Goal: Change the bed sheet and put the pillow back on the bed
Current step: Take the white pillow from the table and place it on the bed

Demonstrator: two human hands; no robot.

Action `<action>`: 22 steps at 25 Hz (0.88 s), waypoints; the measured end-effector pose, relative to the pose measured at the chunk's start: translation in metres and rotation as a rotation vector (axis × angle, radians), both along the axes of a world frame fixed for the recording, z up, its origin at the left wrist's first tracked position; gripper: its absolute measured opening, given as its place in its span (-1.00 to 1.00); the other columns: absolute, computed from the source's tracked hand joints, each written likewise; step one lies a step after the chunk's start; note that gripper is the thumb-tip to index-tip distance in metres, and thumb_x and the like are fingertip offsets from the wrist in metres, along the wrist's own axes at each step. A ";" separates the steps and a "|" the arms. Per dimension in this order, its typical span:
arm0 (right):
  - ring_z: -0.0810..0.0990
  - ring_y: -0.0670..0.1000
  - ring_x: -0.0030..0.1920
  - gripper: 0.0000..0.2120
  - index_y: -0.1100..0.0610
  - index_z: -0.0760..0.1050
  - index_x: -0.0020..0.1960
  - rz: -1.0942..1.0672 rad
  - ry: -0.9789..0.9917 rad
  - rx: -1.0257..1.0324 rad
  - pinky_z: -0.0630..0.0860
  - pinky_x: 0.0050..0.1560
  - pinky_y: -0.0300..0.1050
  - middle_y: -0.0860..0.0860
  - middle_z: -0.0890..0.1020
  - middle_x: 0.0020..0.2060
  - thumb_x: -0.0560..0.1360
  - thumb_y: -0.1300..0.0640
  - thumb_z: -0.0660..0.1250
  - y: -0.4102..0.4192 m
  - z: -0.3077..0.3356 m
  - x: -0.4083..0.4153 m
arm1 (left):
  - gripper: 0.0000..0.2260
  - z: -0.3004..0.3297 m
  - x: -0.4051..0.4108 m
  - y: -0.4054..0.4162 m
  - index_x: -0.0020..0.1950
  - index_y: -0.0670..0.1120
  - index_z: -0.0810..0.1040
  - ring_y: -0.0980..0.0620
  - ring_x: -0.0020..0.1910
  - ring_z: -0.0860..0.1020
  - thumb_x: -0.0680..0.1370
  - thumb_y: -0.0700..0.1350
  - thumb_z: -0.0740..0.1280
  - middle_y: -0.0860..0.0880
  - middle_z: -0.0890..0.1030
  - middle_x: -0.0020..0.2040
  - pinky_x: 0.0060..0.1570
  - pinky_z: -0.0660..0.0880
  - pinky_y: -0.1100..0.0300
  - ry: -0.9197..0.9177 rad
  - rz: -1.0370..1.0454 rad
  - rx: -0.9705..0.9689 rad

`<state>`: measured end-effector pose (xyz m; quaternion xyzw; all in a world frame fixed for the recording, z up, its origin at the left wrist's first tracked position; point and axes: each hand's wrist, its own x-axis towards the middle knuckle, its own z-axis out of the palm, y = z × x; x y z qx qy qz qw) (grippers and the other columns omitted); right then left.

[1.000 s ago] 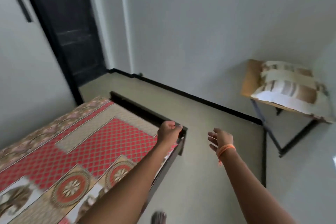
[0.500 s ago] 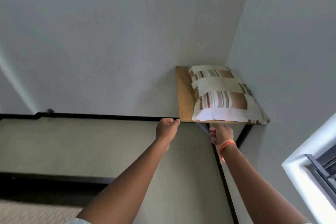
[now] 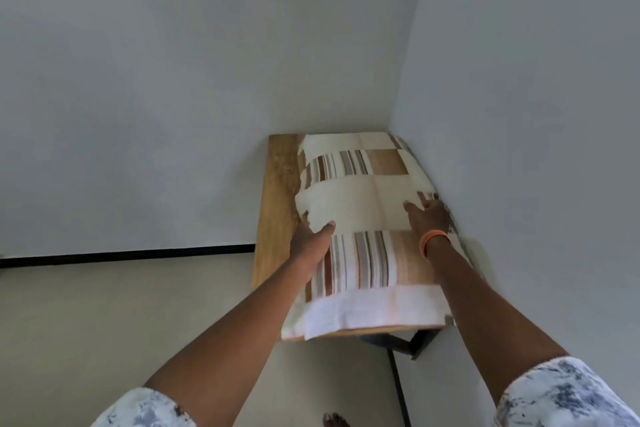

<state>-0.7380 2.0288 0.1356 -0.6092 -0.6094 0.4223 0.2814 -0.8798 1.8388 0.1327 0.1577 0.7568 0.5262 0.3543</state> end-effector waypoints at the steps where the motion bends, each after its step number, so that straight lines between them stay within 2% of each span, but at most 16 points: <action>1: 0.45 0.21 0.33 -0.38 0.20 0.38 0.37 0.020 -0.050 -0.010 0.38 0.32 0.03 0.17 0.47 0.34 0.45 -0.11 0.41 0.023 -0.004 -0.004 | -0.30 -0.004 -0.007 0.022 0.48 -0.09 0.32 -0.06 0.33 0.47 0.46 0.25 0.38 -0.01 0.48 0.36 0.30 0.41 0.11 -0.002 -0.001 -0.031; 3: 0.42 0.25 0.34 -0.28 0.18 0.29 0.44 0.062 -0.148 -0.049 0.38 0.35 0.14 0.20 0.40 0.37 0.45 -0.20 0.37 0.074 -0.017 -0.014 | -0.06 -0.031 -0.026 0.071 0.55 -0.08 0.17 -0.11 0.40 0.41 0.33 0.38 0.36 -0.07 0.37 0.47 0.37 0.40 -0.03 0.004 -0.023 -0.120; 5: 0.39 0.27 0.35 -0.23 0.17 0.21 0.48 0.089 -0.224 -0.106 0.38 0.33 0.19 0.21 0.36 0.39 0.46 -0.25 0.32 0.107 -0.033 -0.021 | 0.02 -0.054 -0.038 0.102 0.57 -0.07 0.09 -0.17 0.40 0.37 0.28 0.42 0.35 -0.11 0.32 0.47 0.35 0.40 -0.10 0.011 -0.017 -0.226; 8: 0.45 0.25 0.32 -0.16 0.15 0.24 0.47 0.115 -0.201 -0.123 0.44 0.29 0.18 0.16 0.42 0.37 0.39 -0.35 0.33 0.133 -0.052 -0.027 | 0.18 -0.082 -0.049 0.121 0.55 0.00 0.08 -0.19 0.38 0.40 0.10 0.55 0.35 -0.11 0.36 0.44 0.32 0.42 -0.13 -0.042 0.053 -0.290; 10: 0.51 0.21 0.25 -0.05 0.12 0.30 0.44 0.102 -0.199 -0.120 0.48 0.24 0.19 0.12 0.50 0.31 0.26 -0.47 0.33 0.140 -0.061 -0.029 | 0.20 -0.085 -0.055 0.127 0.52 0.01 0.20 -0.15 0.32 0.47 0.03 0.59 0.40 -0.07 0.45 0.39 0.28 0.47 -0.10 -0.066 0.092 -0.278; 12: 0.54 0.20 0.22 -0.01 0.09 0.33 0.41 0.083 -0.203 -0.112 0.50 0.21 0.20 0.09 0.53 0.28 0.18 -0.51 0.33 0.143 -0.067 -0.034 | 0.06 -0.077 -0.058 0.127 0.42 -0.04 0.35 -0.07 0.19 0.55 0.07 0.49 0.50 -0.03 0.55 0.27 0.14 0.55 0.01 -0.092 0.125 -0.223; 14: 0.54 0.21 0.21 -0.07 0.09 0.32 0.40 0.062 -0.153 -0.111 0.49 0.21 0.17 0.10 0.54 0.27 0.22 -0.43 0.40 0.135 -0.063 -0.043 | -0.15 -0.064 -0.061 0.122 0.32 -0.05 0.46 -0.03 0.08 0.59 0.16 0.31 0.59 -0.02 0.60 0.15 -0.02 0.56 0.10 -0.136 0.164 -0.180; 16: 0.54 0.21 0.22 -0.14 0.07 0.30 0.43 0.050 -0.110 -0.109 0.46 0.23 0.11 0.11 0.54 0.27 0.29 -0.35 0.44 0.123 -0.057 -0.058 | -0.31 -0.052 -0.070 0.115 0.24 -0.09 0.52 -0.03 0.00 0.62 0.21 0.12 0.64 -0.04 0.63 0.07 -0.09 0.58 0.11 -0.177 0.198 -0.129; 18: 0.55 0.21 0.20 -0.19 0.06 0.32 0.41 0.055 -0.068 -0.097 0.46 0.22 0.10 0.11 0.57 0.24 0.31 -0.31 0.45 0.104 -0.054 -0.073 | -0.40 -0.038 -0.082 0.101 0.18 -0.13 0.55 -0.06 -0.04 0.63 0.22 0.00 0.65 -0.07 0.65 0.03 -0.10 0.62 0.07 -0.144 0.245 -0.103; 22: 0.56 0.17 0.19 -0.23 0.07 0.36 0.39 0.139 0.122 -0.153 0.49 0.20 0.06 0.05 0.57 0.22 0.31 -0.23 0.49 0.036 -0.051 -0.111 | -0.37 -0.011 -0.107 0.026 0.13 -0.15 0.58 -0.11 -0.02 0.63 0.12 -0.06 0.66 -0.09 0.65 0.03 0.01 0.62 -0.08 -0.062 0.367 -0.080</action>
